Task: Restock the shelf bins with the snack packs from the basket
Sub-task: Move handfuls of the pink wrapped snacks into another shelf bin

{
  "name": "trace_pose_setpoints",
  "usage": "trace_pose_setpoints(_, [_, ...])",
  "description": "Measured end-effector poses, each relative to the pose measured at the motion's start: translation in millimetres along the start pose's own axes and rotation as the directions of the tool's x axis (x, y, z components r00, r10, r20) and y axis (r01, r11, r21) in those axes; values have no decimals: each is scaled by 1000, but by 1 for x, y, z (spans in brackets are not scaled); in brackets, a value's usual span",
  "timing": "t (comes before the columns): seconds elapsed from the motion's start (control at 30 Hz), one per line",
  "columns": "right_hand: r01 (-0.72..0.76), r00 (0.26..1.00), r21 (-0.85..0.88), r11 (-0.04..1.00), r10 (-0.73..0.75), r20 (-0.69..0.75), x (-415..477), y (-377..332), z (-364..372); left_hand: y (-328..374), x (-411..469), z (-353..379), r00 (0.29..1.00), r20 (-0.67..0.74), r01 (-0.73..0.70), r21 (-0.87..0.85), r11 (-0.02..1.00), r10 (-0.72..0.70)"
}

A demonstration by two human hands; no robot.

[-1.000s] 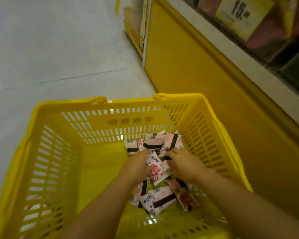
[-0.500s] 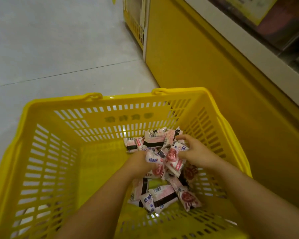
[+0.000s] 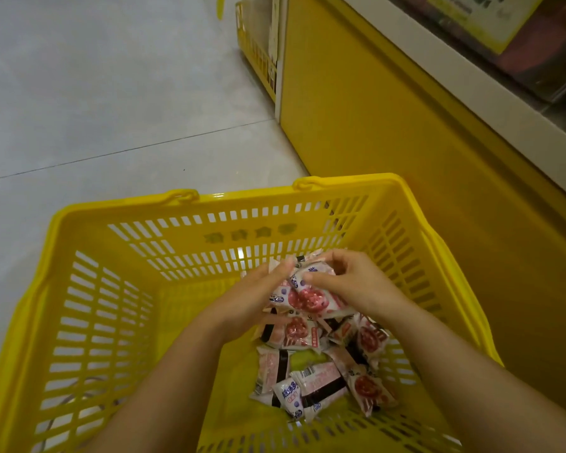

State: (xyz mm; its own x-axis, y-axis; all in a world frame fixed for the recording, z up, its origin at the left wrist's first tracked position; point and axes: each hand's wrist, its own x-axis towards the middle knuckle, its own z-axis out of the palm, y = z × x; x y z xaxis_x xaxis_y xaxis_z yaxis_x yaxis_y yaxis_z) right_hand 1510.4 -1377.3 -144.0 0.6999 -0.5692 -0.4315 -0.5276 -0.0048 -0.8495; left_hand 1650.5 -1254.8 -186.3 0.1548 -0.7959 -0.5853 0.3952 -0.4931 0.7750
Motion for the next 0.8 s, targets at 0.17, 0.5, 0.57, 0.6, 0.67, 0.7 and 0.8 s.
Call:
trace_pose_setpoints(0.17, [85,994,50,995,-82,-68,11,-13,11,10,-2,2,986,75,-154,107,982,146])
trace_pose_setpoints(0.5, [232,973,-321,918,-214,92,15,-3,12,13,-1,-11,986,-82,-149,-68,987,143])
trace_pose_setpoints(0.57, [252,967,-307,918,-233,98,15,-1,10,12,-4,-18,990,-80,-125,-60,990,120])
trace_pose_setpoints(0.6, [248,969,-298,922,-235,79,15,1,9,12,-4,-22,990,-93,-116,-58,992,110])
trace_pose_setpoints(0.67, [202,979,-336,920,-185,82,13,9,6,10,-7,-30,985,-142,-105,-14,994,102])
trace_pose_setpoints(0.7, [168,981,-391,905,-116,153,11,15,7,10,-9,-34,981,-168,-98,20,995,100])
trace_pose_setpoints(0.8, [146,860,-652,744,230,455,1,42,25,9,-13,-42,979,-194,-49,66,997,61])
